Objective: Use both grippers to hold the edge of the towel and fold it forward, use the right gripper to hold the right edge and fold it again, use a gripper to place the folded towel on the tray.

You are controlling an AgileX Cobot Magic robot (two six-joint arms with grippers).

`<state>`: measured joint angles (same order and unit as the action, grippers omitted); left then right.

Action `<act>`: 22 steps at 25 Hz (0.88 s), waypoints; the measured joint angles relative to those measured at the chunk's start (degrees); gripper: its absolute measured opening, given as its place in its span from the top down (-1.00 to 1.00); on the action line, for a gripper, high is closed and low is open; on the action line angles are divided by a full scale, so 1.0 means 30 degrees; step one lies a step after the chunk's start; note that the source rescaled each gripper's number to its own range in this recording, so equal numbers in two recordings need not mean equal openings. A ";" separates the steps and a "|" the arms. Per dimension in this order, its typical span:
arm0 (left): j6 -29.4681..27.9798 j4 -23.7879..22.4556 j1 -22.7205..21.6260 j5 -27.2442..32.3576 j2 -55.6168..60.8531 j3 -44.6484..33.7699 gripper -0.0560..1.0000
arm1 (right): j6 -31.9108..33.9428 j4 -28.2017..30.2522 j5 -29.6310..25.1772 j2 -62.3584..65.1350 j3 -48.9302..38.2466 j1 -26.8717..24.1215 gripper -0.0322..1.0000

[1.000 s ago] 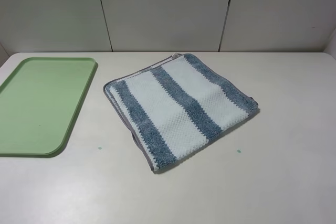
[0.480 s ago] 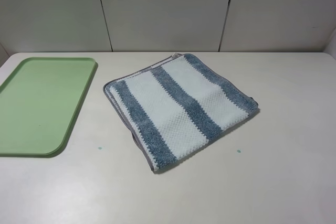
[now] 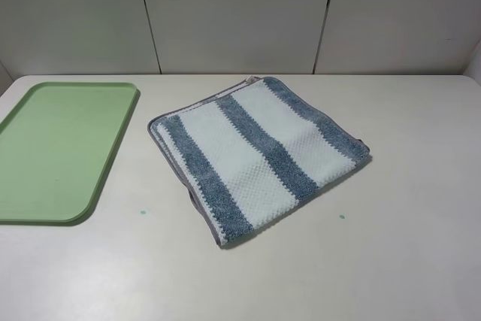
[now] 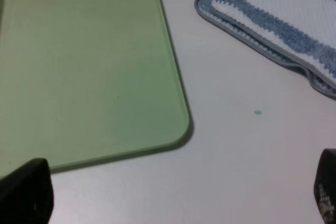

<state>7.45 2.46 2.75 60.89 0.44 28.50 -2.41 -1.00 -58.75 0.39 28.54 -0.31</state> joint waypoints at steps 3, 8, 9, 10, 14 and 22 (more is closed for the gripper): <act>0.0000 0.0000 0.0000 0.0000 0.0000 0.0000 -1.00 | 0.0000 0.0000 -0.0092 -0.0028 0.0281 0.0000 -1.00; 0.0125 0.0000 0.0000 0.0211 -0.1809 0.1357 -1.00 | 0.0486 0.0000 -0.0877 -0.3004 0.2447 0.0000 -1.00; 0.0283 -0.0020 0.0000 0.0241 -0.2554 0.1955 -1.00 | 0.0622 0.0000 -0.0937 -0.3827 0.2921 0.0000 -1.00; 0.0472 -0.0020 0.0000 0.0283 -0.3383 0.2610 -1.00 | 0.0802 0.0000 -0.0977 -0.4861 0.3512 0.0000 -1.00; 0.1499 -0.0020 0.0000 0.0289 -0.6756 0.5284 -1.00 | 0.1448 -0.0061 -0.1094 -0.9099 0.6186 0.0000 -1.00; 0.1689 -0.0474 0.3365 -0.1069 -1.2296 0.8068 -1.00 | 0.3421 -0.0135 -0.2664 -1.7045 1.1993 0.0000 -1.00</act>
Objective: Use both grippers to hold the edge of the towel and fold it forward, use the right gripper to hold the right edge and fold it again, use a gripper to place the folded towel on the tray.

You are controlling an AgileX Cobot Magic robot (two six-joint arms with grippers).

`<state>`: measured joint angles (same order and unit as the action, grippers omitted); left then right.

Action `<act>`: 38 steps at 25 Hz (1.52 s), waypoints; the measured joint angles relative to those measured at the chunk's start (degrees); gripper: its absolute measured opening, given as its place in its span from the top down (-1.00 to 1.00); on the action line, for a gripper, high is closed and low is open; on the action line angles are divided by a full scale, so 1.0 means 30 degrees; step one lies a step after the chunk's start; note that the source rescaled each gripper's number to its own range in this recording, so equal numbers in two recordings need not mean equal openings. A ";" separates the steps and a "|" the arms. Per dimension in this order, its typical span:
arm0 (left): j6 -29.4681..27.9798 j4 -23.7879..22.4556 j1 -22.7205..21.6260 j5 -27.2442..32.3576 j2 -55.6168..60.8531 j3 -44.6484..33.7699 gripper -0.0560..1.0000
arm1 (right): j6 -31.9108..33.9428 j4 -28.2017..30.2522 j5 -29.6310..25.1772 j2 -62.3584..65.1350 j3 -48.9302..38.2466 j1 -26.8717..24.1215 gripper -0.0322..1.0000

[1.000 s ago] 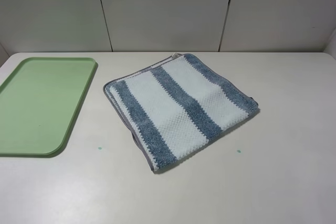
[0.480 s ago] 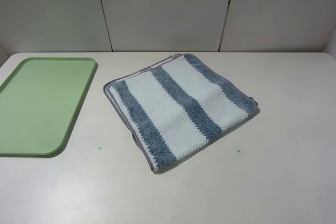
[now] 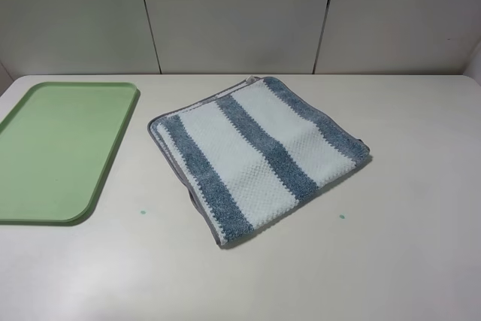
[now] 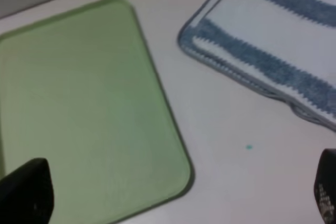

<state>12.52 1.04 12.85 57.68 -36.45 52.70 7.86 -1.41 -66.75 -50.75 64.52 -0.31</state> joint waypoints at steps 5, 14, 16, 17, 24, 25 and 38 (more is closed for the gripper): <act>-0.0758 -0.0040 0.2807 -0.0305 -0.3668 0.0643 -0.99 | 0.1280 -0.0478 -0.0664 -0.3712 0.3010 0.0000 -1.00; -0.1592 -0.0115 0.8060 -0.2789 -0.9096 0.1021 -0.99 | 0.3576 -0.1235 -0.0901 -0.8724 0.4663 0.0233 -1.00; -0.1733 -0.0115 0.9306 -0.3429 -1.0312 0.1021 -0.99 | 0.4335 -0.0901 -0.0901 -0.9724 0.4663 0.0876 -1.00; -0.1760 -0.0115 0.9960 -0.3779 -1.0834 0.1021 -0.99 | 0.4679 -0.0659 -0.0883 -1.0238 0.4663 0.1290 -1.00; -0.2185 -0.0115 1.3104 -0.5814 -1.4606 0.1021 -0.98 | 0.6777 -0.0006 -0.0201 -1.3392 0.4663 0.3322 -1.00; -0.2229 -0.0115 1.3337 -0.6019 -1.5091 0.1021 -0.97 | 0.6909 -0.0063 -0.0110 -1.3735 0.4663 0.3395 -1.00; -0.2614 0.0922 1.4618 -0.8081 -1.9512 0.1021 -0.96 | 0.8931 -0.2780 0.1398 -1.7808 0.4663 0.3483 -1.00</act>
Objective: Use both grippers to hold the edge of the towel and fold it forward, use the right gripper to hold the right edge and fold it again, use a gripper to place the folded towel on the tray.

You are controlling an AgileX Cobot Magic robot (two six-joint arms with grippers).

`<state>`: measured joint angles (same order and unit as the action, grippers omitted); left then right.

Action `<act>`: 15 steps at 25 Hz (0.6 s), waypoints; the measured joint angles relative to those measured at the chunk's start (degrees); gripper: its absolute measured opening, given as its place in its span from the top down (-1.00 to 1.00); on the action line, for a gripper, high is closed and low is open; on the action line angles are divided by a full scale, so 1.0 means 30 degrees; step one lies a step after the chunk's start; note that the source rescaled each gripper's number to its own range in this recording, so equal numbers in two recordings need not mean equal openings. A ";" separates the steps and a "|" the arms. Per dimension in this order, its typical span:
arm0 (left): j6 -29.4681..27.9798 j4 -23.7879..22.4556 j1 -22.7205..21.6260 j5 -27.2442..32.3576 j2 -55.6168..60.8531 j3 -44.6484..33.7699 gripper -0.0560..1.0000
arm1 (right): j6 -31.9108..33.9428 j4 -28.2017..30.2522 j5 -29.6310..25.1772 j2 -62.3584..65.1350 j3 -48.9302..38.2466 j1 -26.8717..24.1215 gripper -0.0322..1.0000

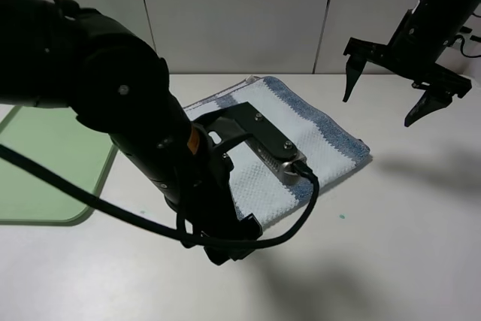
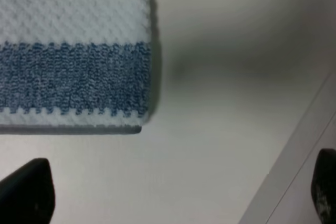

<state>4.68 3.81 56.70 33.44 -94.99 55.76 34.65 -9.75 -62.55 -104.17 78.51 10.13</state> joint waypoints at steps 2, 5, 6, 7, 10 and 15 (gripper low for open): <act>0.0000 0.0043 0.0000 -0.0145 -0.0453 -0.0020 -0.96 | 0.0318 -0.0352 0.0209 -0.0202 0.0000 0.0000 -1.00; 0.0000 0.0140 0.0000 -0.1371 -0.0903 -0.0709 -0.96 | 0.0533 -0.0768 0.0400 -0.0534 0.0013 0.0071 -1.00; 0.0000 0.0200 0.0000 -0.1768 -0.0970 -0.1134 -0.96 | 0.0596 -0.0849 0.0463 -0.0629 0.0013 0.0140 -1.00; 0.0000 0.0217 0.0000 -0.2240 -0.1009 -0.1594 -0.96 | 0.0722 -0.0886 0.0605 -0.0757 0.0013 0.0301 -1.00; 0.0000 0.0217 0.0000 -0.3264 -0.1095 -0.2640 -0.96 | 0.1384 -0.0927 0.1534 -0.1035 0.0013 0.0945 -1.00; 0.0100 0.0217 0.0000 -0.4015 -0.1095 -0.2964 -0.96 | 0.1993 -0.0962 0.2087 -0.1735 0.0013 0.1304 -1.00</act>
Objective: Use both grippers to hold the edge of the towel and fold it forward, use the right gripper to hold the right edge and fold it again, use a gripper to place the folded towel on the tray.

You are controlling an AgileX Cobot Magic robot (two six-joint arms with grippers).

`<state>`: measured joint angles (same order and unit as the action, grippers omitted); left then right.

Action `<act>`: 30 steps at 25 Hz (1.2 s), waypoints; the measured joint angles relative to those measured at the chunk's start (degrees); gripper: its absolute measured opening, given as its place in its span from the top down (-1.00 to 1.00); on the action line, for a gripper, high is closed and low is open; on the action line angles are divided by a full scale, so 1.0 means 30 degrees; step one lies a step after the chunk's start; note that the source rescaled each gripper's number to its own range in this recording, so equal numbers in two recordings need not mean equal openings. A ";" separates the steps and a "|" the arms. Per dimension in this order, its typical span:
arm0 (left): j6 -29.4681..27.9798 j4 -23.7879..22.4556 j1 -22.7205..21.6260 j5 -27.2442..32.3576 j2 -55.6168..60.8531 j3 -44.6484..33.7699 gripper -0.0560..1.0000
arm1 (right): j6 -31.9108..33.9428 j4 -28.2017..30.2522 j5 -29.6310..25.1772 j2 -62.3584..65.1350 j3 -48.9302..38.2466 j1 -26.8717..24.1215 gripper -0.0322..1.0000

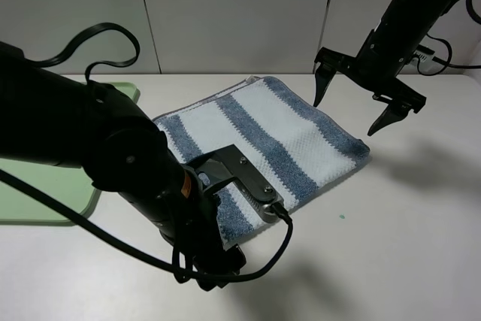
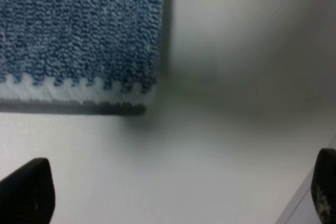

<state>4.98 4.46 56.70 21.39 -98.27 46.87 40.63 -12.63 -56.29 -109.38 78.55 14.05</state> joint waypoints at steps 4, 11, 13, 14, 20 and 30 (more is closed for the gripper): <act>0.0042 0.0000 0.0000 -0.0395 0.0000 0.0000 -0.96 | 0.0246 0.0471 -0.0154 -0.0575 0.0000 0.0026 -1.00; 0.0308 0.0000 0.0000 -0.0999 0.0000 0.0000 -0.96 | 0.0303 0.1729 0.0361 -0.0818 0.0000 0.0024 -1.00; 0.0631 0.0000 0.0000 -0.1524 0.0000 0.0000 -0.96 | 0.0303 0.1822 0.0451 -0.0832 0.0000 0.0024 -1.00; 0.0765 0.0000 0.0000 -0.1805 0.0000 0.0000 -0.96 | 0.0303 0.1822 0.0511 -0.0855 0.0000 0.0024 -1.00; 0.0961 0.0000 0.0000 -0.2712 -0.0559 0.0295 -0.96 | 0.0285 0.1845 0.0680 -0.1214 0.0000 0.0024 -1.00; 0.0961 0.0086 0.0000 -0.1443 -0.3831 0.3937 -0.94 | -0.0011 0.1973 0.0680 -0.1236 0.0000 0.0024 -1.00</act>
<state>7.86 4.71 56.70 17.06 -109.77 58.68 40.60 -6.72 -54.25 -113.09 78.55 14.12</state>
